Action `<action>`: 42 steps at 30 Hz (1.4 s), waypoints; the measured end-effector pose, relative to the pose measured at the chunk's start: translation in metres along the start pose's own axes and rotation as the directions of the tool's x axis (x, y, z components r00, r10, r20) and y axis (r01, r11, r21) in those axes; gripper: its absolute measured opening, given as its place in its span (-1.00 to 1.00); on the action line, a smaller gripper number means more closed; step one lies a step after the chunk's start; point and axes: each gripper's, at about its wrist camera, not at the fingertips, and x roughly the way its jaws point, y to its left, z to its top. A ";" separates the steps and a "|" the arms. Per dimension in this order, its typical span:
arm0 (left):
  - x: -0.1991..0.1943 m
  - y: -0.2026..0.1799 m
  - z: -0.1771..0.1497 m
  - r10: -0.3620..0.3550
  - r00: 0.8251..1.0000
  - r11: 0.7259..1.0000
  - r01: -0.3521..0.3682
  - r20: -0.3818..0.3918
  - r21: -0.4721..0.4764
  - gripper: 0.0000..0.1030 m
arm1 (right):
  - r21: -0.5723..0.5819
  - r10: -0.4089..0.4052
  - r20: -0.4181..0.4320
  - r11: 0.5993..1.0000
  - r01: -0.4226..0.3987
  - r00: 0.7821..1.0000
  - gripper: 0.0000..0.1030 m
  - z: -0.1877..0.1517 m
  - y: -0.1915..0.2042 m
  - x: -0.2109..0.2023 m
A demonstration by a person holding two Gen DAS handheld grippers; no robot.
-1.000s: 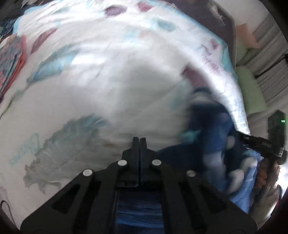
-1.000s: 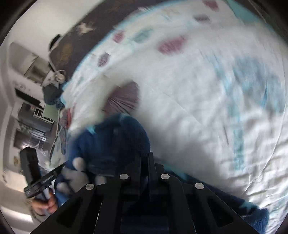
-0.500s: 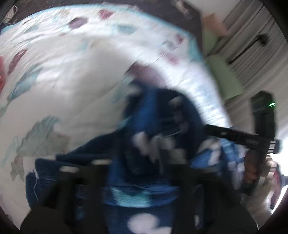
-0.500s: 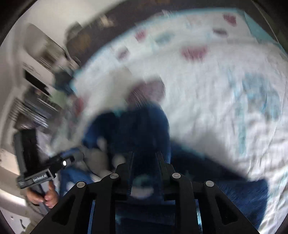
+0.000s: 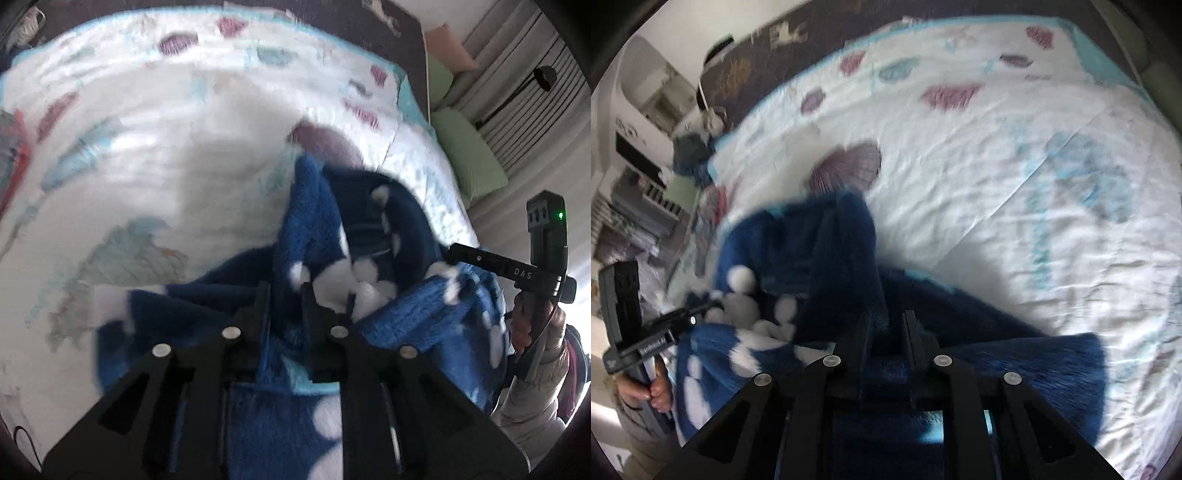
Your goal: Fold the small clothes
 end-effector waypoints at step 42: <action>-0.016 -0.047 -0.085 0.079 0.985 0.989 -0.096 0.152 0.111 0.24 | -0.090 0.002 0.176 0.996 0.014 0.984 -0.61 -0.122 0.063 -0.012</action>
